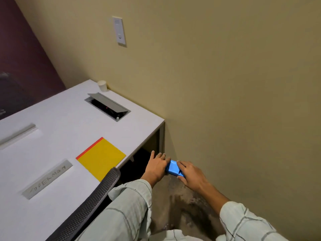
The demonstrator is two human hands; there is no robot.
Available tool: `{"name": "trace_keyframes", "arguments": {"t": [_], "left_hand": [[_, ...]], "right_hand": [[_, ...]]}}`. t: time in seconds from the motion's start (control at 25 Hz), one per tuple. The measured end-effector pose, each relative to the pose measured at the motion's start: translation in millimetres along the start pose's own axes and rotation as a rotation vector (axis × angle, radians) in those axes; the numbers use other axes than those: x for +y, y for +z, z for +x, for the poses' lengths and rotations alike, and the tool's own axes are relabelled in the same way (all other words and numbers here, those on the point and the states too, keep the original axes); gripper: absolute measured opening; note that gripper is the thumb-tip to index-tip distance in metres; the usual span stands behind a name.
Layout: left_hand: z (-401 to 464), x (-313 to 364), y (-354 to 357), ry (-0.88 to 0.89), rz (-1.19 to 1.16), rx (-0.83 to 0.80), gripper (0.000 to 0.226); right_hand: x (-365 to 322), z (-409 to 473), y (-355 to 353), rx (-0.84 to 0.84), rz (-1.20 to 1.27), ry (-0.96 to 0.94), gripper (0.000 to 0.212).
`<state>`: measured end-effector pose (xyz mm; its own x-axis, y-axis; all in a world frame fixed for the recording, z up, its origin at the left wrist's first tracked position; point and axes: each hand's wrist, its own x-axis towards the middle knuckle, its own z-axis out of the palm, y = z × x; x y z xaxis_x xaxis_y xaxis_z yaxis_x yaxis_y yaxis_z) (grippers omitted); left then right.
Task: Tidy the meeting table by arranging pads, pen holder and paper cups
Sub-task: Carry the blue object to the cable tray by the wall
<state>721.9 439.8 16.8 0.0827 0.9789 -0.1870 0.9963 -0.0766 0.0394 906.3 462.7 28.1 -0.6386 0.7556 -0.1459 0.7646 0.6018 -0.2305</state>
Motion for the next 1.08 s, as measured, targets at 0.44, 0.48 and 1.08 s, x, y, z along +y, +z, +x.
{"name": "trace_keyframes", "arguments": {"t": [0.44, 0.48, 1.08], "left_hand": [[94.9, -128.7, -32.2, -0.402, -0.128, 0.064, 0.076], [102.2, -143.1, -35.2, -0.459, -0.134, 0.08, 0.078], [197.5, -330.8, -57.0, -0.765, -0.209, 0.106, 0.079]], "right_hand": [[6.9, 233.0, -38.7, -0.032, 0.01, -0.334, 0.064], [4.4, 257.6, -41.5, -0.04, 0.005, -0.351, 0.064], [-75.5, 512.9, -60.1, -0.041, -0.012, -0.341, 0.051]]}}
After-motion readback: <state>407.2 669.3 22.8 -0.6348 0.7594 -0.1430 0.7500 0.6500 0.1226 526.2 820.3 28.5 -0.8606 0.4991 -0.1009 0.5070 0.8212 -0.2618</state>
